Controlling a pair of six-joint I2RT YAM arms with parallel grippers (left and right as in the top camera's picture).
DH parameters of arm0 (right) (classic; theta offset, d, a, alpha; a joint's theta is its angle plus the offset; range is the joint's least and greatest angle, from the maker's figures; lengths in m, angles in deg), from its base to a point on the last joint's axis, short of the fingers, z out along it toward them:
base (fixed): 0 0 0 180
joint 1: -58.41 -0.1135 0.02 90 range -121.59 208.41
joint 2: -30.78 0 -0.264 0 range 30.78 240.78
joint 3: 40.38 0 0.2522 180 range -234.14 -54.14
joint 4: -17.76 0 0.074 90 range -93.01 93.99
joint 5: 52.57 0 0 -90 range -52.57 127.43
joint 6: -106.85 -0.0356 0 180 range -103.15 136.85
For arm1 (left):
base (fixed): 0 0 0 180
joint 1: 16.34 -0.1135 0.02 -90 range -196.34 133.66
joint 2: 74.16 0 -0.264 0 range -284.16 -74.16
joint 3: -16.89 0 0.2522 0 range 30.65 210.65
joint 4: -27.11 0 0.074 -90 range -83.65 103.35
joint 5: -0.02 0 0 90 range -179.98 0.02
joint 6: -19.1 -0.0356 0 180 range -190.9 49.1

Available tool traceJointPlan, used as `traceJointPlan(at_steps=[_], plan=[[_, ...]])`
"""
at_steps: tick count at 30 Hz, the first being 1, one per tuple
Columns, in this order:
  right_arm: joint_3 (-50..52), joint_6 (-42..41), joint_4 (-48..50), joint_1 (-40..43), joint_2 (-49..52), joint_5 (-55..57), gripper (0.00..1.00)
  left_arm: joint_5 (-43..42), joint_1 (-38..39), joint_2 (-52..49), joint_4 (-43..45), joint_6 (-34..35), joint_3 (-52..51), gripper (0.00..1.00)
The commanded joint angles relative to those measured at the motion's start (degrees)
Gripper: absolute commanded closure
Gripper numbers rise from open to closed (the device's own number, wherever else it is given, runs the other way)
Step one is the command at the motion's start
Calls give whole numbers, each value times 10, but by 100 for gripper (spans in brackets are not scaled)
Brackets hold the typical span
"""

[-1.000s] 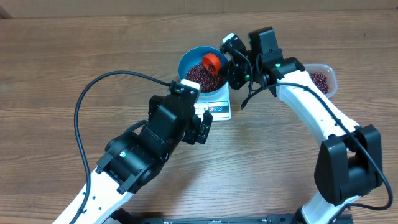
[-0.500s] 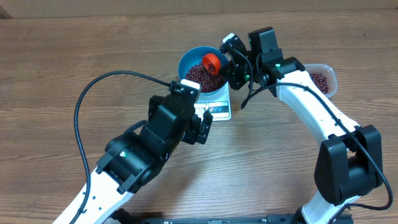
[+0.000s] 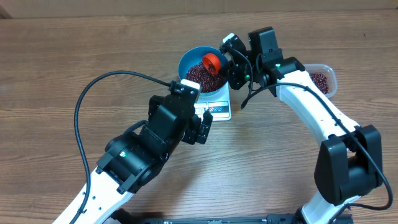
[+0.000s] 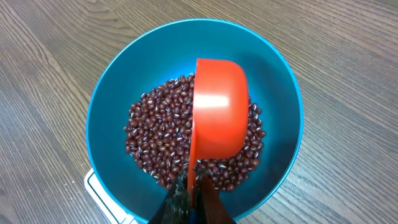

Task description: Scoop item into bowl and weigh 150g on scale

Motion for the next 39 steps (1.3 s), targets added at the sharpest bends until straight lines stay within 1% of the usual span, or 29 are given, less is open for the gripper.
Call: traceJointPlan(at_steps=[1,34,39], plan=[[-18,0,0,4,-22,3,96,0,-4,-3,2,12,9,1],[-18,0,11,4,-22,3,96,0,-4,-3,2,12,9,1],[-18,2,-21,1,-22,-26,96,0,-4,-3,2,12,9,1]])
